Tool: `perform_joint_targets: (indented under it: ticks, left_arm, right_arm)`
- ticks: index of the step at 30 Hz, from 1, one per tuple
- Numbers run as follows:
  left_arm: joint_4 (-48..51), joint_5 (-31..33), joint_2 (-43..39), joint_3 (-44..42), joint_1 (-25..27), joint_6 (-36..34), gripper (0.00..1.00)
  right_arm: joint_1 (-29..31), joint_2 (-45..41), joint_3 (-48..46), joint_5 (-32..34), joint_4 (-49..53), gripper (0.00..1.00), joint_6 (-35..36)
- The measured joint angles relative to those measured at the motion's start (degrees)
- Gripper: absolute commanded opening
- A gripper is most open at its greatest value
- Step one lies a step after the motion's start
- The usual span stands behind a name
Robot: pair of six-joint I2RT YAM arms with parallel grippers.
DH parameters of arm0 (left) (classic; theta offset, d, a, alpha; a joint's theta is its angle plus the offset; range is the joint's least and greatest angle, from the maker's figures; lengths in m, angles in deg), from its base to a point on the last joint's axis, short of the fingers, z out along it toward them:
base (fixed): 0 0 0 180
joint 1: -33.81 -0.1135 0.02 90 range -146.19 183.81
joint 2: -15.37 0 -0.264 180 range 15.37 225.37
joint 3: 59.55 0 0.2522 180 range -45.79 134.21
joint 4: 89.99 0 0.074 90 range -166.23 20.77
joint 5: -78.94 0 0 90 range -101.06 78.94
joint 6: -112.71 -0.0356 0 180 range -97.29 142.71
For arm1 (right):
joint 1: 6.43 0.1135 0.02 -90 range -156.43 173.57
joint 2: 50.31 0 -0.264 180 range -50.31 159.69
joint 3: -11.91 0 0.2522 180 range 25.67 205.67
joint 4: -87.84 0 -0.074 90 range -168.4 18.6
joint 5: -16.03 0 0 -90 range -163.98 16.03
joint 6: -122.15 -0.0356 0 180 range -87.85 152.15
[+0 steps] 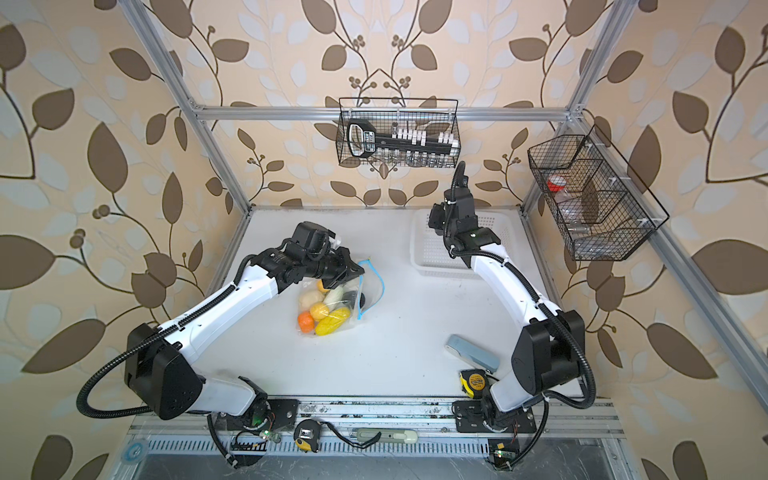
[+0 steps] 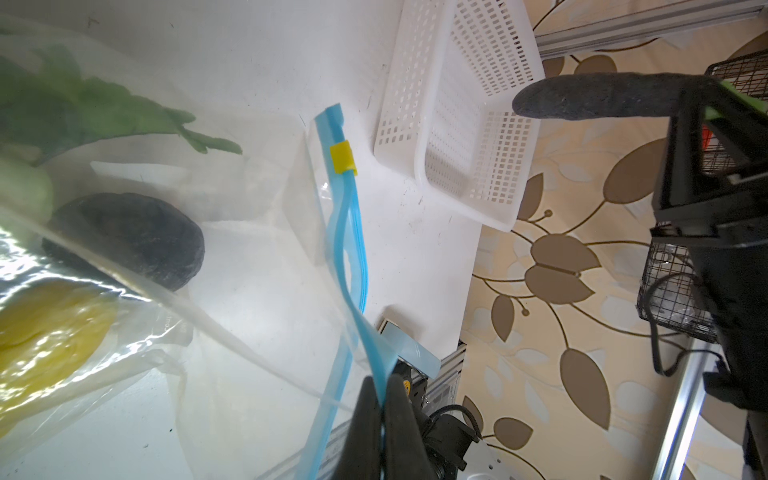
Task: Place the food in the zip-top bag and seal the zipper
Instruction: 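Lift the dark cucumber and carry it with the right gripper to the bag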
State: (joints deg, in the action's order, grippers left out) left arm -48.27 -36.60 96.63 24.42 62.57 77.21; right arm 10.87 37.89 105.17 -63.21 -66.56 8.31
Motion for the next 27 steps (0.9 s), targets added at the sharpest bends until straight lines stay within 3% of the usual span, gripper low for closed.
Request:
perform_joint_targets:
  ticks: [17,27]
  left_arm:
    - [1.7,1.1,-0.2,1.2,0.0,0.0,0.02]
    - [2.5,2.1,-1.8,1.2,0.0,0.2,0.02]
  right_arm:
    - [12.5,-13.2,-13.8,-18.9,-9.9,0.0,-13.2]
    - [17.6,-14.2,-19.3,-20.1,-11.0,0.0,-14.4]
